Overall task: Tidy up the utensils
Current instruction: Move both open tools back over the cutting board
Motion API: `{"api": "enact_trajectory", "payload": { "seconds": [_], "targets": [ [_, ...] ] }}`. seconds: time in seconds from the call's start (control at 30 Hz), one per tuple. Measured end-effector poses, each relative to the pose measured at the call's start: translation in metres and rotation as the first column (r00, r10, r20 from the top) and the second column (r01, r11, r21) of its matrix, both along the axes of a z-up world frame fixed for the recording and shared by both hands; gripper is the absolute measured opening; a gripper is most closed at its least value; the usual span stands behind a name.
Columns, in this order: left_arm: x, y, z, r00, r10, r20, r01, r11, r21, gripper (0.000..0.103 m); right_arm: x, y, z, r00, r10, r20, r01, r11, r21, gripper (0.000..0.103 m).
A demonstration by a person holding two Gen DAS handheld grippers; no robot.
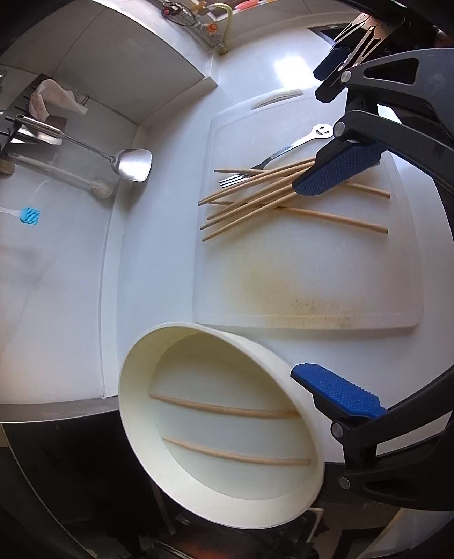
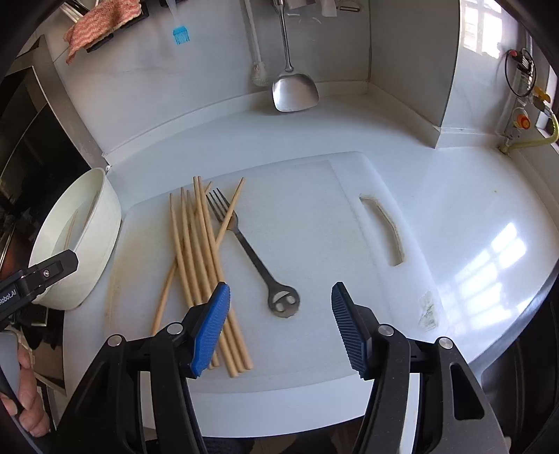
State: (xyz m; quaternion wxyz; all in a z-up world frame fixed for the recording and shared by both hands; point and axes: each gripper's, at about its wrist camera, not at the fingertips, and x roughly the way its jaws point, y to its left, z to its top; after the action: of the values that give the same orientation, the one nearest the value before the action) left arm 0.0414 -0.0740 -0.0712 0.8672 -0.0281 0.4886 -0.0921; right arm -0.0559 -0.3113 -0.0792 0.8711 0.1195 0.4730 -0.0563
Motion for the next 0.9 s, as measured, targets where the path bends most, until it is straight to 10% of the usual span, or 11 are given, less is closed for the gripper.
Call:
{"api": "enact_trajectory", "payload": {
  "seconds": [0.3, 0.9],
  "targets": [
    [-0.028, -0.029, -0.012, 0.990, 0.142, 0.014, -0.142, 0.987, 0.077, 0.096, 0.013, -0.039, -0.023, 0.983, 0.179, 0.028, -0.180, 0.983, 0.025, 0.058],
    [-0.012, -0.046, -0.084, 0.993, 0.025, 0.112, -0.038, 0.992, 0.117, 0.096, 0.037, -0.017, -0.054, 0.965, 0.214, 0.148, -0.219, 0.976, 0.018, 0.058]
  ]
}}
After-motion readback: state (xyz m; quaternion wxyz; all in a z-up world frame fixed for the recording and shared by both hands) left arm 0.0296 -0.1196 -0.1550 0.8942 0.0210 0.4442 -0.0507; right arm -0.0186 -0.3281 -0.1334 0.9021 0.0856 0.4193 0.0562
